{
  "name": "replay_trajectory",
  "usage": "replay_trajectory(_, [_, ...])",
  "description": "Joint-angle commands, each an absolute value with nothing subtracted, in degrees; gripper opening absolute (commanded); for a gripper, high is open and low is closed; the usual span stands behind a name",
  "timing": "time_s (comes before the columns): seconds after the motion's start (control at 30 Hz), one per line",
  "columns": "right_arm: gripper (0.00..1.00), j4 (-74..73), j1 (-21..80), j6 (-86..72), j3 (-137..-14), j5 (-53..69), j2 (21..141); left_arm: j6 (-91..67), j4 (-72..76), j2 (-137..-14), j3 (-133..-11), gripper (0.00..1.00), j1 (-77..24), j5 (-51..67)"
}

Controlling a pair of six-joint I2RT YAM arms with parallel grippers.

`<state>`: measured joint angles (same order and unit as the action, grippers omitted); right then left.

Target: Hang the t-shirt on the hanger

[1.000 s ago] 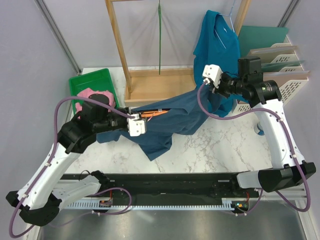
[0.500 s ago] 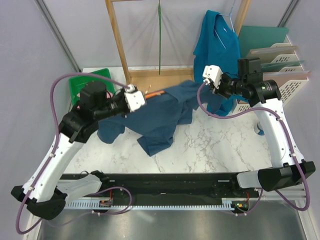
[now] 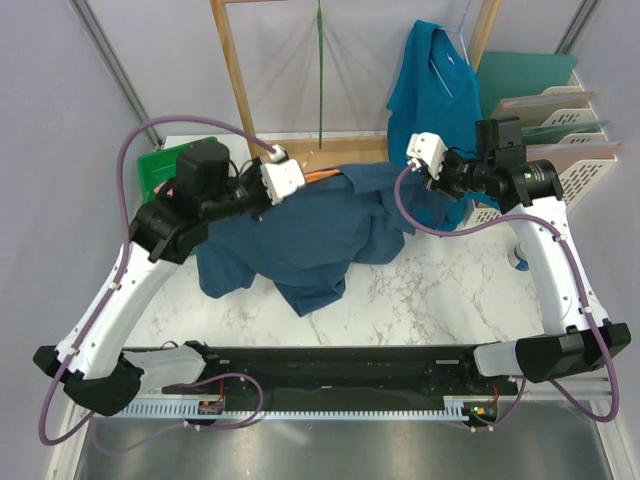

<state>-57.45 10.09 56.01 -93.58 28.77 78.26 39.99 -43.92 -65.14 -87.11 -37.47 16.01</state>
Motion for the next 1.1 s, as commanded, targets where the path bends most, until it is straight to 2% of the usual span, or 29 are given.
replay_trajectory(0.0, [0.00,-56.51,9.76,56.95,-93.34,28.65,76.81,36.16,-43.48,-64.09,-88.37,0.02,-36.00,26.47])
replay_trajectory(0.07, [0.00,-56.51,9.84,56.95,-93.78,28.74,77.08,48.27,-47.61,-59.62,-81.95,0.02,-50.45,19.46])
replay_trajectory(0.1, [0.00,-56.51,9.84,56.52,-94.13,28.91,77.60,50.86,-49.46,-59.16,-78.78,0.02,-51.41,18.82])
replay_trajectory(0.23, [0.03,-56.86,9.93,55.99,-95.19,29.44,78.40,47.06,-50.28,-59.85,-80.94,0.02,-51.42,23.29])
replay_trajectory(0.3, [0.06,-56.95,9.84,55.99,-94.75,29.44,78.49,41.25,-45.47,-62.39,-84.87,0.02,-49.93,18.99])
replay_trajectory(0.4, [0.15,-57.04,9.84,56.51,-93.78,29.09,78.14,27.74,-41.76,-66.00,-91.30,0.02,-39.23,24.50])
replay_trajectory(0.43, [0.15,-56.87,9.84,56.69,-93.61,29.18,77.96,25.68,-41.23,-66.96,-92.45,0.02,-36.85,20.34])
replay_trajectory(0.57, [0.14,-56.95,9.84,56.60,-93.34,29.18,76.99,27.69,-44.56,-68.56,-91.51,0.02,-38.67,20.29])
replay_trajectory(0.63, [0.11,-56.87,9.84,56.60,-93.25,28.74,77.08,34.15,-46.82,-64.53,-89.48,0.02,-39.89,34.18])
replay_trajectory(0.7, [0.08,-56.78,9.84,56.60,-93.78,28.65,77.78,38.92,-47.64,-62.76,-85.00,0.02,-50.99,23.18])
replay_trajectory(0.8, [0.02,-56.69,9.84,56.07,-95.10,28.65,78.75,44.82,-55.87,-66.26,-87.70,0.02,-50.80,23.73])
replay_trajectory(0.83, [0.05,-56.60,9.84,56.07,-95.27,28.57,78.84,43.17,-55.12,-66.62,-89.28,0.02,-50.10,22.60])
replay_trajectory(0.9, [0.14,-56.60,9.84,56.16,-95.27,28.74,79.01,39.74,-55.28,-68.54,-92.36,0.02,-43.99,28.36])
replay_trajectory(0.93, [0.26,-56.51,9.84,56.25,-95.01,28.83,78.75,37.55,-54.07,-69.16,-94.81,0.02,-42.21,31.00])
replay_trajectory(1.03, [0.53,-55.55,9.76,54.23,-93.96,27.95,78.84,31.04,-50.82,-70.57,-96.94,0.02,-37.18,33.15])
replay_trajectory(1.07, [0.55,-55.46,9.06,53.01,-94.13,27.95,78.84,27.72,-49.23,-70.40,-96.42,0.02,-36.74,30.87])
